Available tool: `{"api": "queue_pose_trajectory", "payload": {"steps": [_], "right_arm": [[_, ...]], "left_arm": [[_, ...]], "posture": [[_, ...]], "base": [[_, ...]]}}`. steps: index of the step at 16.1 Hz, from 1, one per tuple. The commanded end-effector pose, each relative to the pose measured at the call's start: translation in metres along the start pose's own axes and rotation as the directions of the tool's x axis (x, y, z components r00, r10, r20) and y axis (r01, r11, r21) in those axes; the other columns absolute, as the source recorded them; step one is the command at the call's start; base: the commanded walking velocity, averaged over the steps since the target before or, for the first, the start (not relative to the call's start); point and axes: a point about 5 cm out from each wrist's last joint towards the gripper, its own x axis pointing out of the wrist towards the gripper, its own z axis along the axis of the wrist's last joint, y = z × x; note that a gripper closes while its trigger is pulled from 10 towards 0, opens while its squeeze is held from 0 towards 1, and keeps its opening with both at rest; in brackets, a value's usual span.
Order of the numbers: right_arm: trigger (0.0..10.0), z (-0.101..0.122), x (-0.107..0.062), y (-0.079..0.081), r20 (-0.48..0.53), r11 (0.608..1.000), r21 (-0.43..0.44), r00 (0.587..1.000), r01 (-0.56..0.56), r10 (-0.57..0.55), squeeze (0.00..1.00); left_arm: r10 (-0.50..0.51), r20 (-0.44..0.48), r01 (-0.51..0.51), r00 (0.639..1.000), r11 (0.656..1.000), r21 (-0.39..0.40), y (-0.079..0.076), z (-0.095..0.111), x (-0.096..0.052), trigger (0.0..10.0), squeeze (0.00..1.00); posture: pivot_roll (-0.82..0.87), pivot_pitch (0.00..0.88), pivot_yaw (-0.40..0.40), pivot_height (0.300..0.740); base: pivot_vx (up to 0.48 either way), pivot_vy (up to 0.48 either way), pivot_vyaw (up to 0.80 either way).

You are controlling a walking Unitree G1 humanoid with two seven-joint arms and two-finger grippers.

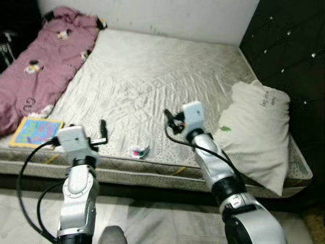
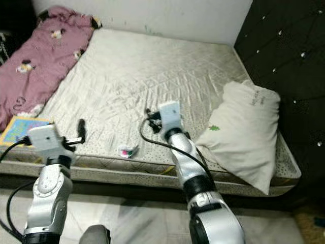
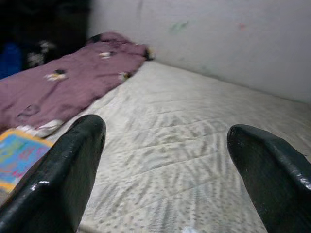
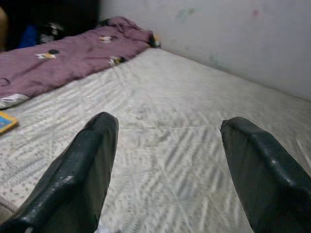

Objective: Clean up the room

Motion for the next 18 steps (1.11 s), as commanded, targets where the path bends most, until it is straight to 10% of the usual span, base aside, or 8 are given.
{"api": "queue_pose_trajectory", "payload": {"steps": [1,5,18], "right_arm": [[10.0,0.002,0.002,-0.004,0.009,1.0,-0.007,1.0,0.009,-0.009,0.0],[10.0,0.009,-0.002,-0.01,0.051,0.993,0.07,0.993,0.098,-0.102,0.0],[10.0,0.0,-0.013,-0.013,0.015,0.993,0.075,0.995,0.095,-0.097,0.0]], "left_arm": [[0.004,0.021,-0.004,1.0,1.0,-0.002,-0.001,0.004,0.0,10.0,0.0],[-0.096,-0.004,0.096,0.995,0.995,0.02,-0.01,0.004,0.008,10.0,0.0],[-0.146,-0.01,0.147,0.989,0.989,0.011,-0.012,0.002,0.0,10.0,0.0]], "posture": [[0.23,0.0,-0.156,0.74],[0.15,0.0,-0.047,0.74],[0.15,0.0,-0.057,0.74]], "base": [[0.0,0.0,0.0],[0.0,0.0,0.0],[0.205,0.0,0.18]]}}
